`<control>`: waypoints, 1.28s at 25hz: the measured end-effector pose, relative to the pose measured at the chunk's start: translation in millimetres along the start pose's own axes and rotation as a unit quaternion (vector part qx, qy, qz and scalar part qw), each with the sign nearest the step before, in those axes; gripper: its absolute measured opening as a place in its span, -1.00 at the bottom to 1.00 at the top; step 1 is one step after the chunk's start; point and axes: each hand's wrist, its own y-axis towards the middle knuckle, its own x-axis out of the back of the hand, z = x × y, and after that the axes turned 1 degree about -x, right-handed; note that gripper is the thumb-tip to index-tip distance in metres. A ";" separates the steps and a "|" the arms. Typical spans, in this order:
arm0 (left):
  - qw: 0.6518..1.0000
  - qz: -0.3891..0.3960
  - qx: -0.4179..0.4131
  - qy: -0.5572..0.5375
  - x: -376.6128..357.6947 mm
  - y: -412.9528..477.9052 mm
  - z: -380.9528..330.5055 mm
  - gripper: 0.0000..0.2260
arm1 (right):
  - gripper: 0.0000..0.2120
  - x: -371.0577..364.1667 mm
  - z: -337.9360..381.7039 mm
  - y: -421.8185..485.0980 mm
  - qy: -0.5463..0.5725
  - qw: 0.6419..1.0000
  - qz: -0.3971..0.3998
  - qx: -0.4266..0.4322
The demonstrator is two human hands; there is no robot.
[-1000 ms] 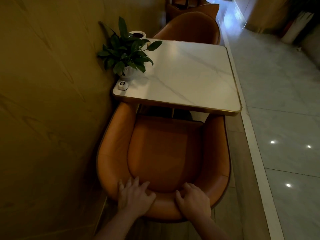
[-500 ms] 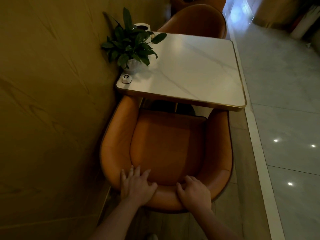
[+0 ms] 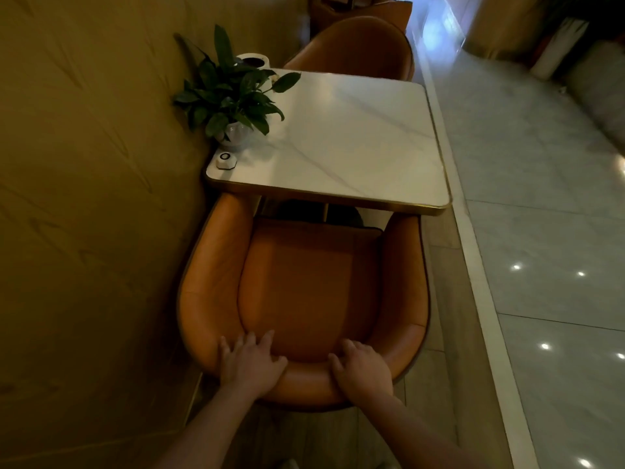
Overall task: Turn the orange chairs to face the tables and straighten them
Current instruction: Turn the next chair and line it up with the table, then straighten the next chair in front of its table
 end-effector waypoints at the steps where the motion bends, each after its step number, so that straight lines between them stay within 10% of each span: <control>1: 1.000 -0.003 0.000 -0.008 3.7 -0.2 -1.8 -0.35 | -0.62 4.8 -1.7 -0.6 -0.001 1.000 0.004 0.004; 32: 0.954 -0.290 -0.050 -0.046 204.1 73.1 -530.3 -0.38 | -0.54 355.5 -368.5 163.0 0.045 0.982 -0.160 0.086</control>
